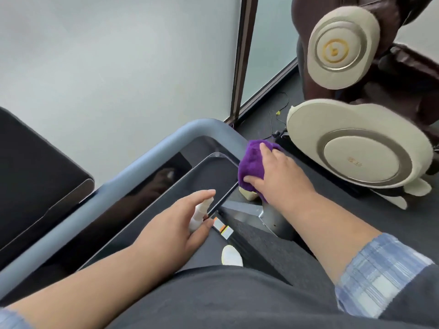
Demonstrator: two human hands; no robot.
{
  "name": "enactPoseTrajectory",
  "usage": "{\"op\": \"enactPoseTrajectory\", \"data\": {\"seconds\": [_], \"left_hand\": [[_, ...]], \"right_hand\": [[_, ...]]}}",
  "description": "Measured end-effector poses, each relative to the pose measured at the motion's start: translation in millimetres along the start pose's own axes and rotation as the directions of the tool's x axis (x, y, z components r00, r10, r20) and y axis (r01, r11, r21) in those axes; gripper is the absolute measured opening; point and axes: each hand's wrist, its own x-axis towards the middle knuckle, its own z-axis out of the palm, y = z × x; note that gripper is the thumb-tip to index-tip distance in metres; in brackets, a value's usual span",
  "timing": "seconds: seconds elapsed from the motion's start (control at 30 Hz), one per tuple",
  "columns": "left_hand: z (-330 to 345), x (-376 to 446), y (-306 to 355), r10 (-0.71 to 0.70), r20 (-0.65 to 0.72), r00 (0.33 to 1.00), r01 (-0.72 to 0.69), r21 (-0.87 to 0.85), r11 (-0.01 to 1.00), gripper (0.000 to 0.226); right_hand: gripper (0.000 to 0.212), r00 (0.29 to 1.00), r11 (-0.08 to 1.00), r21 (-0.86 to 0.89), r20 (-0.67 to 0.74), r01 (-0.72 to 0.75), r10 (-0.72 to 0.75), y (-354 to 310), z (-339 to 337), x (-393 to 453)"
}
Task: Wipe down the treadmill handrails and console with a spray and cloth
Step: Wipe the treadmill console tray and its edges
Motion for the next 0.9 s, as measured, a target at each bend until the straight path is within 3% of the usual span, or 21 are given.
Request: {"op": "enactPoseTrajectory", "data": {"seconds": [0.17,0.4,0.53,0.63,0.77,0.9], "left_hand": [[-7,13,-2,-0.062,-0.061,0.996,0.061,-0.005,0.998,0.053],[-13,6,-1,-0.155,-0.157,0.975,0.151,-0.035,0.988,0.053],[-11,-8,-5,-0.244,-0.197,0.95,0.23,-0.087,0.969,0.054],[-11,-22,-8,-0.292,-0.245,0.925,0.269,-0.124,0.955,0.054],[-12,-42,-16,-0.37,-0.303,0.878,0.325,-0.189,0.927,0.054],[-12,-61,-21,-0.401,-0.356,0.844,0.344,-0.215,0.914,0.054]], "right_hand": [[0.1,1.0,1.0,-0.01,0.018,0.009,-0.009,0,-3,7],[0.089,0.97,0.97,-0.007,0.032,0.243,-0.243,-55,-2,87],[0.086,0.848,0.817,-0.23,0.09,0.528,-0.523,-95,4,117],[0.086,0.731,0.689,-0.248,0.19,0.681,-0.655,-117,12,117],[0.086,0.606,0.578,-0.184,0.234,0.795,-0.76,-150,25,94],[0.087,0.557,0.528,-0.179,0.236,0.83,-0.796,-183,44,63]]}}
